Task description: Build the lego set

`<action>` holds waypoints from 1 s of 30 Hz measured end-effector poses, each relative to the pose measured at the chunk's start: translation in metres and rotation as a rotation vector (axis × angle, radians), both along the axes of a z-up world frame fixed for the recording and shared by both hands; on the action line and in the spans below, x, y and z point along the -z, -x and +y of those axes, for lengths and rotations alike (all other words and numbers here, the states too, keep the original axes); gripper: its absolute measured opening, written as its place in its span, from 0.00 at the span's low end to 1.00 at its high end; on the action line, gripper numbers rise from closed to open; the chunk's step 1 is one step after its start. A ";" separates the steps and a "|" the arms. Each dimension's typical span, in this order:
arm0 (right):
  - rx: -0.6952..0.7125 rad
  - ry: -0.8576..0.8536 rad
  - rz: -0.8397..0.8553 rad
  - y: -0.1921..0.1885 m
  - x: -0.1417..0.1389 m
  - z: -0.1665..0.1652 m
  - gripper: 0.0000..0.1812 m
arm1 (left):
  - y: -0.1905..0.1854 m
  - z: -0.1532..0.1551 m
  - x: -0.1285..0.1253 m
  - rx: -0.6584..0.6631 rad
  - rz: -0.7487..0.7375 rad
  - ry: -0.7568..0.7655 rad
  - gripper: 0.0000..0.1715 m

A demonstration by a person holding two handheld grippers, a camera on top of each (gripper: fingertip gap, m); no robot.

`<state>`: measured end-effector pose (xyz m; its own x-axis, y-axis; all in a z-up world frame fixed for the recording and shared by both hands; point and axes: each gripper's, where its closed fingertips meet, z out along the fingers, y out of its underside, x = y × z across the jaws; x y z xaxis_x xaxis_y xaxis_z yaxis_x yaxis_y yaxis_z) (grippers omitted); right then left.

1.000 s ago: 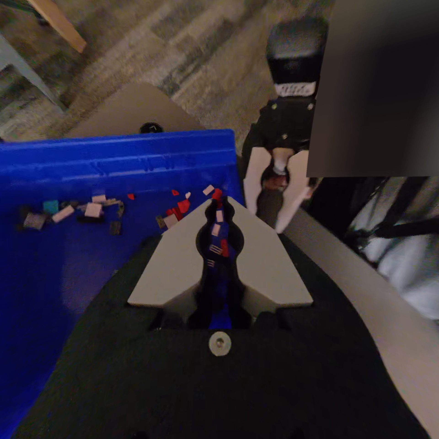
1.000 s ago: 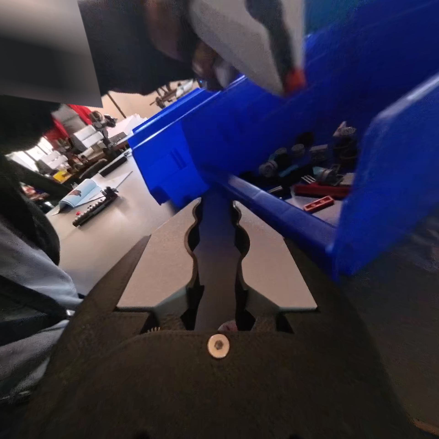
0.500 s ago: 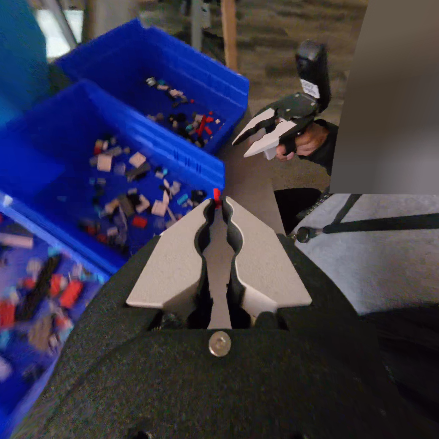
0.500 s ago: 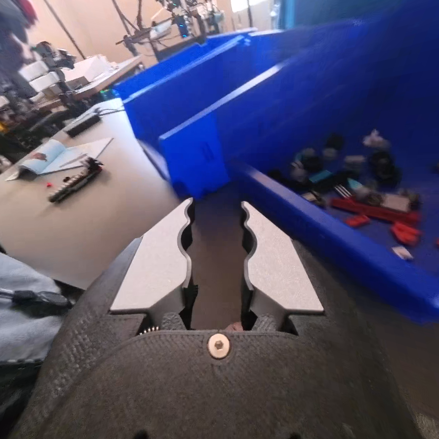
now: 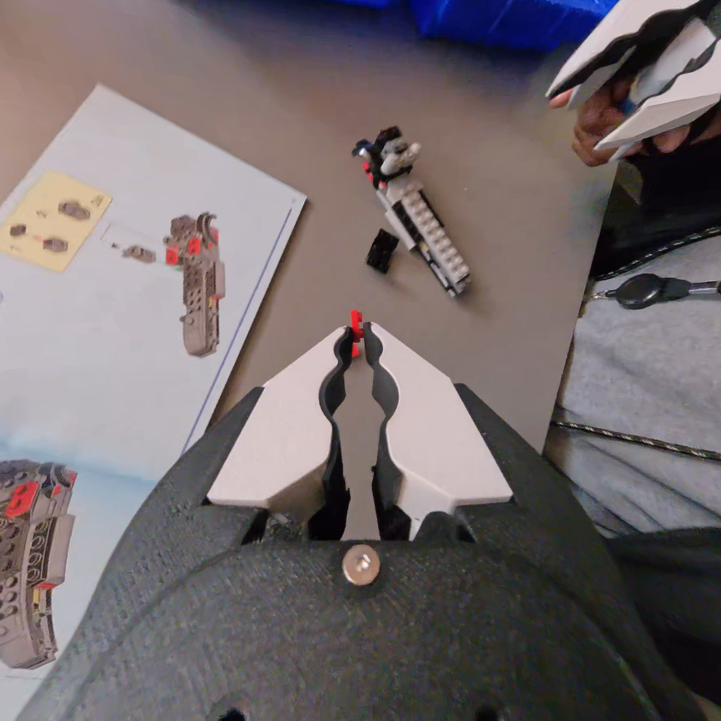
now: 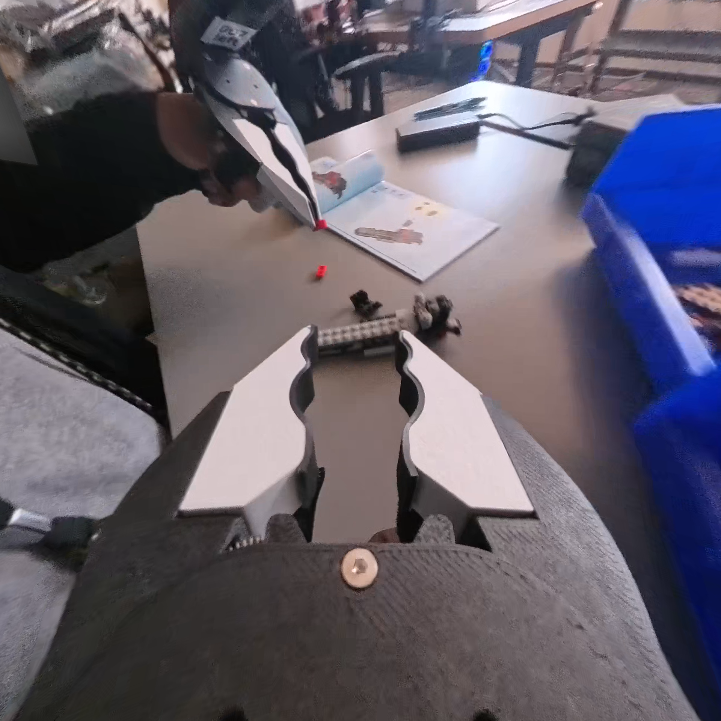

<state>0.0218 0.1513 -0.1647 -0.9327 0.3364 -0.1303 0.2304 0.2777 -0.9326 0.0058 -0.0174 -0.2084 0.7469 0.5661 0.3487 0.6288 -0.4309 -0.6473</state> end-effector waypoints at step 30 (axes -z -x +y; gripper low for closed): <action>-0.568 -0.498 0.199 0.032 0.057 -0.103 0.23 | 0.122 0.035 -0.056 -0.062 0.398 -0.182 0.19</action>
<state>-0.0107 0.0481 -0.2217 -0.9694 -0.2248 0.0985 -0.2310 0.6998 -0.6760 -0.1166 0.0173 -0.1519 0.8098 0.5700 0.1390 0.3360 -0.2564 -0.9063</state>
